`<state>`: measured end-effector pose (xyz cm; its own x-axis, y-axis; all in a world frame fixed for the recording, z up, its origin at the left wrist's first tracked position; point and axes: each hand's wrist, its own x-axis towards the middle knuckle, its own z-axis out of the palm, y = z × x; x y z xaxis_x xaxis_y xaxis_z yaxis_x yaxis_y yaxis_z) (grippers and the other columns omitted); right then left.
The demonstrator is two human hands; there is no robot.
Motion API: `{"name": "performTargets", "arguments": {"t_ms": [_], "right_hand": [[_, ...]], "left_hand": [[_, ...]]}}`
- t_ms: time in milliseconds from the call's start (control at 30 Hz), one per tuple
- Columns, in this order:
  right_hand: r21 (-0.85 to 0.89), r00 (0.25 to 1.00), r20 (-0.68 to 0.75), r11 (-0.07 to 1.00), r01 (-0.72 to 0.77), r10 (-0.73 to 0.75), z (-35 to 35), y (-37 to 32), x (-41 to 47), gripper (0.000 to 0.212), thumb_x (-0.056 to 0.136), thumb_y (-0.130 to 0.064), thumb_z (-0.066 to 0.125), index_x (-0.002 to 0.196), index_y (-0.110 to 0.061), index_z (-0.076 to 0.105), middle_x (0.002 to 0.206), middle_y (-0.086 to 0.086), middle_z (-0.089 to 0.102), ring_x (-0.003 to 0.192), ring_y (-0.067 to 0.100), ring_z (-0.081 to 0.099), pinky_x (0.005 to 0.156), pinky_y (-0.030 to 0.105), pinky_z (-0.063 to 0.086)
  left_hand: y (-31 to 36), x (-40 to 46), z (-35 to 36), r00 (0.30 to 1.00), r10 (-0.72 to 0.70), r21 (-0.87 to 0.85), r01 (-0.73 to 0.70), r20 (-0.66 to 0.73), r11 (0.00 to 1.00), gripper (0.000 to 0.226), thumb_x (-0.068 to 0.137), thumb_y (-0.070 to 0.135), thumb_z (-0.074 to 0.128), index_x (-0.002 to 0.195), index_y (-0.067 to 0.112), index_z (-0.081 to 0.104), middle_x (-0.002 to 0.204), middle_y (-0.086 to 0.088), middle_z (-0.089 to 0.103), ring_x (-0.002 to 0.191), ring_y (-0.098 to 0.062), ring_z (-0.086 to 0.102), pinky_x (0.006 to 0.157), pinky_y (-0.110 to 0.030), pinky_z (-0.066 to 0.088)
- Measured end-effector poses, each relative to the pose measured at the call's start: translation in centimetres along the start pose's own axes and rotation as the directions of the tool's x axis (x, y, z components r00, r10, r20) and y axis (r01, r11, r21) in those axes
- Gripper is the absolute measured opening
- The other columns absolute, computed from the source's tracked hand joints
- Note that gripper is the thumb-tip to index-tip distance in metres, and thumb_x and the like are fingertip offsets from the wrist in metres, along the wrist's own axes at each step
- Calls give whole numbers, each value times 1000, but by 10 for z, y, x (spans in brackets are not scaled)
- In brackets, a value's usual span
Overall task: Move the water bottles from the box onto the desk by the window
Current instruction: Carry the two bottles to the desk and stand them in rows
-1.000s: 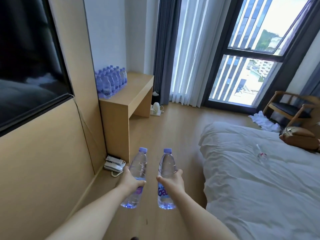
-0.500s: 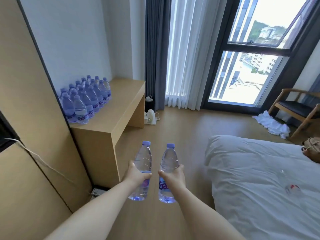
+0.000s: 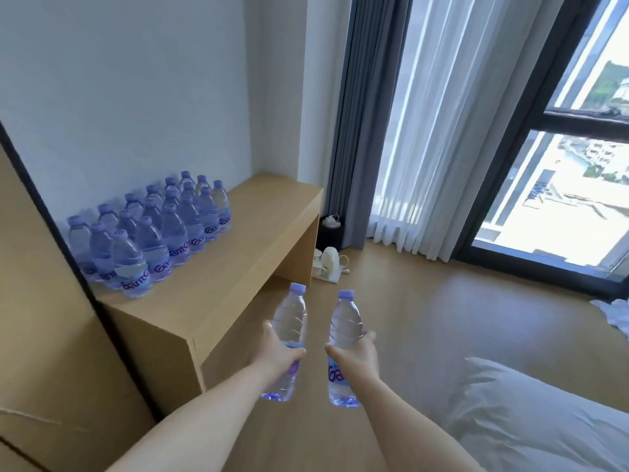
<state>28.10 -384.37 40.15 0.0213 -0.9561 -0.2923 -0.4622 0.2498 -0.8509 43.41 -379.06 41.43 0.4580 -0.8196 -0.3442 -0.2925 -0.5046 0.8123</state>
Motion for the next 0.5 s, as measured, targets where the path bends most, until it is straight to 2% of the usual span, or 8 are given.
{"name": "performTargets", "arguments": {"t_ms": [133, 233, 367, 500], "right_hand": [[-37, 998, 62, 999, 11, -8, 11, -25, 65, 60, 74, -28, 72, 117, -13, 32, 103, 4, 57, 83, 20, 61, 66, 31, 48], [-45, 994, 109, 999, 0, 5, 25, -40, 121, 56, 75, -25, 70, 115, -13, 32, 97, 2, 56, 82, 19, 60, 70, 33, 50], [-65, 987, 159, 998, 27, -16, 50, -69, 202, 54, 77, -26, 71, 112, -16, 31, 91, -2, 55, 83, 17, 58, 76, 35, 50], [-51, 971, 234, 997, 62, -48, 74, -114, 281, 58, 78, -27, 74, 116, -16, 32, 98, 1, 58, 88, 19, 61, 73, 33, 50]], "left_hand": [[21, 59, -2, 996, -48, 30, 50, -77, 998, 69, 72, 24, 77, 124, 12, 33, 113, -3, 54, 96, -19, 53, 77, -28, 41], [36, 109, -5, 988, -99, 88, 109, -118, 990, 66, 75, 30, 74, 122, 14, 31, 108, 0, 53, 90, -20, 53, 67, -28, 40], [56, 194, -10, 979, -113, 100, 131, -168, 986, 73, 72, 35, 72, 127, 16, 28, 101, 1, 52, 89, -22, 55, 74, -31, 44], [82, 283, -27, 966, -157, 39, 169, -207, 985, 70, 70, 37, 74, 120, 18, 30, 109, -2, 55, 96, -26, 58, 86, -36, 49]]}}
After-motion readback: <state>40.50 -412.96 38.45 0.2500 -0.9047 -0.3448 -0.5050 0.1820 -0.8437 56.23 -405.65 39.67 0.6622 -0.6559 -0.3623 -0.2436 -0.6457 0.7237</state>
